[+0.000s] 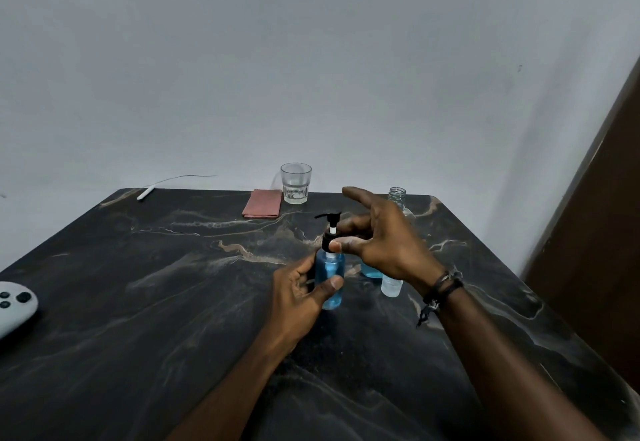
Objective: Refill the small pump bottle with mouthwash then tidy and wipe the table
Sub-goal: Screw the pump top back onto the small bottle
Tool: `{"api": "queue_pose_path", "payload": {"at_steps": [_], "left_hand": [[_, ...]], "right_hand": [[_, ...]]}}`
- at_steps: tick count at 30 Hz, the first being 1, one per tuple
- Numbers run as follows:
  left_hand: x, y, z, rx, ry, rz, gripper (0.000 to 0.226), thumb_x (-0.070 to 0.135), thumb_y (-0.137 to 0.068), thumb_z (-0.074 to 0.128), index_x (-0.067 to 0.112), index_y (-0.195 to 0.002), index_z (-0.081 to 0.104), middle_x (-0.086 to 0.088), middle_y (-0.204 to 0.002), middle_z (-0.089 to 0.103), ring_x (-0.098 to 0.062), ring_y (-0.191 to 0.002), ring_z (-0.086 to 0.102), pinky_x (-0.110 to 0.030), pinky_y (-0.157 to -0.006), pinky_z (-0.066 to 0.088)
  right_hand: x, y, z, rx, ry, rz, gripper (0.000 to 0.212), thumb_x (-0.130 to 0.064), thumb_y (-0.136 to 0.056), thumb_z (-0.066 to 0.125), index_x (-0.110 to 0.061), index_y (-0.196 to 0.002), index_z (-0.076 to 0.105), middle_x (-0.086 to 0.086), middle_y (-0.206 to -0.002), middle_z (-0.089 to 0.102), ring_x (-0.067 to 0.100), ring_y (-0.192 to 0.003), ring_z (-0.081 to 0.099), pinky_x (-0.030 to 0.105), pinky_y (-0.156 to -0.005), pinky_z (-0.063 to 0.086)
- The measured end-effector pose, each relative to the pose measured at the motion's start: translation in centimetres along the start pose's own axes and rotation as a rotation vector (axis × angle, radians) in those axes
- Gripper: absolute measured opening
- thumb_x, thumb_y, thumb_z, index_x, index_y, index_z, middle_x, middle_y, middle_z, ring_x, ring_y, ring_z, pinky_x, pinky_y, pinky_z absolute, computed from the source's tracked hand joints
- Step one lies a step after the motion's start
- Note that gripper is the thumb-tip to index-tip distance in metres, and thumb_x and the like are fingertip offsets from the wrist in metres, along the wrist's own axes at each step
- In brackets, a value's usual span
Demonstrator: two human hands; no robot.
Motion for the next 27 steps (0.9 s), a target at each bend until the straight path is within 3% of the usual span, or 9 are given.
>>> {"api": "queue_pose_path", "payload": {"at_steps": [3, 5, 9, 13, 18, 20, 24, 27], "left_hand": [[-0.2, 0.0, -0.1, 0.0, 0.002, -0.012, 0.044, 0.001, -0.082, 0.074, 0.037, -0.107, 0.068, 0.011, -0.107, 0.076, -0.011, -0.1, 0.072, -0.02, -0.076, 0.057], [-0.1, -0.1, -0.1, 0.006, 0.004, -0.016, 0.044, 0.002, -0.082, 0.074, 0.036, -0.107, 0.068, 0.012, -0.107, 0.076, -0.01, -0.1, 0.072, -0.019, -0.076, 0.057], [0.0, -0.2, -0.1, 0.006, -0.005, -0.007, 0.041, 0.002, -0.082, 0.074, 0.034, -0.108, 0.068, 0.012, -0.107, 0.075, -0.011, -0.101, 0.072, -0.019, -0.077, 0.056], [-0.1, -0.1, 0.0, 0.005, -0.015, -0.007, 0.042, 0.001, -0.082, 0.074, 0.032, -0.109, 0.067, 0.012, -0.108, 0.075, -0.01, -0.101, 0.072, -0.019, -0.077, 0.056], [-0.1, -0.1, -0.1, 0.011, -0.022, -0.008, 0.042, -0.003, -0.081, 0.073, 0.028, -0.109, 0.068, 0.013, -0.104, 0.076, -0.009, -0.098, 0.073, -0.017, -0.076, 0.055], [-0.2, -0.1, -0.1, 0.021, -0.023, -0.012, 0.041, -0.004, -0.08, 0.073, 0.025, -0.108, 0.068, 0.01, -0.103, 0.077, -0.009, -0.096, 0.073, -0.017, -0.075, 0.056], [-0.3, -0.1, -0.1, 0.04, -0.027, -0.021, 0.041, -0.006, -0.078, 0.074, 0.024, -0.105, 0.068, 0.011, -0.099, 0.077, -0.008, -0.093, 0.074, -0.016, -0.073, 0.056], [-0.3, -0.1, -0.1, 0.059, -0.024, -0.02, 0.043, -0.007, -0.077, 0.075, 0.025, -0.103, 0.068, 0.013, -0.096, 0.077, -0.008, -0.092, 0.074, -0.016, -0.072, 0.056]], "right_hand": [[0.4, 0.2, 0.5, 0.137, 0.023, -0.002, 0.097, -0.029, -0.059, 0.093, -0.02, -0.143, 0.044, -0.014, -0.082, 0.077, -0.003, -0.078, 0.071, 0.022, -0.079, 0.056], [0.4, 0.3, 0.5, 0.155, 0.052, -0.019, 0.096, -0.033, -0.061, 0.092, -0.024, -0.142, 0.042, -0.014, -0.082, 0.076, -0.003, -0.077, 0.071, 0.021, -0.075, 0.055], [0.0, 0.1, -0.1, -0.024, -0.145, 0.033, 0.087, -0.006, -0.081, 0.077, -0.021, -0.151, 0.028, -0.001, -0.115, 0.072, 0.008, -0.105, 0.069, 0.033, -0.096, 0.055], [0.0, -0.1, 0.3, -0.073, -0.142, 0.027, 0.081, 0.004, -0.085, 0.069, -0.017, -0.151, 0.027, 0.003, -0.108, 0.075, 0.01, -0.105, 0.07, 0.036, -0.098, 0.053], [0.7, -0.4, 1.0, 0.048, -0.098, 0.054, 0.082, -0.008, -0.076, 0.082, -0.019, -0.145, 0.04, 0.004, -0.106, 0.076, 0.012, -0.105, 0.07, 0.041, -0.098, 0.053], [0.9, -0.4, 1.2, 0.083, -0.061, 0.041, 0.081, -0.014, -0.072, 0.086, -0.018, -0.142, 0.044, 0.0, -0.103, 0.077, 0.006, -0.1, 0.07, 0.034, -0.094, 0.055], [0.8, -0.4, 1.5, 0.138, 0.016, 0.027, 0.078, -0.021, -0.07, 0.088, -0.02, -0.138, 0.05, -0.007, -0.105, 0.075, -0.007, -0.091, 0.067, 0.007, -0.074, 0.049], [0.7, -0.3, 1.6, 0.144, 0.04, 0.026, 0.074, -0.019, -0.071, 0.087, -0.022, -0.136, 0.051, -0.005, -0.108, 0.074, -0.004, -0.094, 0.067, 0.005, -0.07, 0.048]]}}
Point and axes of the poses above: each hand's wrist, its own y-axis away from the middle knuckle, its own z-axis out of the palm, x = y × z, the point moved 1 cm from there along -y, towards the middle knuckle
